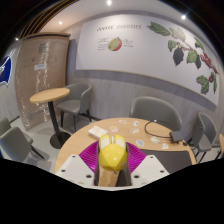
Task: Arrange mouse
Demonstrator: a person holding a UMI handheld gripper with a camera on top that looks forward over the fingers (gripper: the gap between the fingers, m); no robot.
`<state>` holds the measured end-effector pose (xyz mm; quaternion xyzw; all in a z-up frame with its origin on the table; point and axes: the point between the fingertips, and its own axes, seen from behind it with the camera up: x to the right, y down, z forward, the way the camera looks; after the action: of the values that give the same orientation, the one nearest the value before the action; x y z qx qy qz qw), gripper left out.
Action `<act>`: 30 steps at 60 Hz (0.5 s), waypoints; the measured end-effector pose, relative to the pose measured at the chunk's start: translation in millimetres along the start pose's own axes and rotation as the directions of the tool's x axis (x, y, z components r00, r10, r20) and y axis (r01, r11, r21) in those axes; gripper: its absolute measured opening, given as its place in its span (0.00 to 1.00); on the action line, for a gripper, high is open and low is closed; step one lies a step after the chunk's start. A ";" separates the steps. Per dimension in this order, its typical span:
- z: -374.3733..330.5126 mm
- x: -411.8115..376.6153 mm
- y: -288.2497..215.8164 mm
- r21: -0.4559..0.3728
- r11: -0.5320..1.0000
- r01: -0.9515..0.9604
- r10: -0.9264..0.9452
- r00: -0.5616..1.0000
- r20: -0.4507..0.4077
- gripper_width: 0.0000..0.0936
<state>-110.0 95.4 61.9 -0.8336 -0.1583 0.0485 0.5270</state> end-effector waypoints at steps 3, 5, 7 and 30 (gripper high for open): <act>-27.0 35.3 -31.4 0.080 0.997 -0.019 0.024 0.998 -0.056 0.39; -41.5 56.0 -40.2 0.101 0.994 -0.040 0.050 0.995 -0.089 0.39; -54.4 74.6 -40.0 0.112 0.991 -0.067 0.080 0.990 -0.116 0.39; -39.6 176.8 116.0 -0.178 0.961 -0.211 0.160 0.952 -0.261 0.49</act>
<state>91.5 71.2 -9.2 -0.8940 -0.0169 -0.0214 0.4472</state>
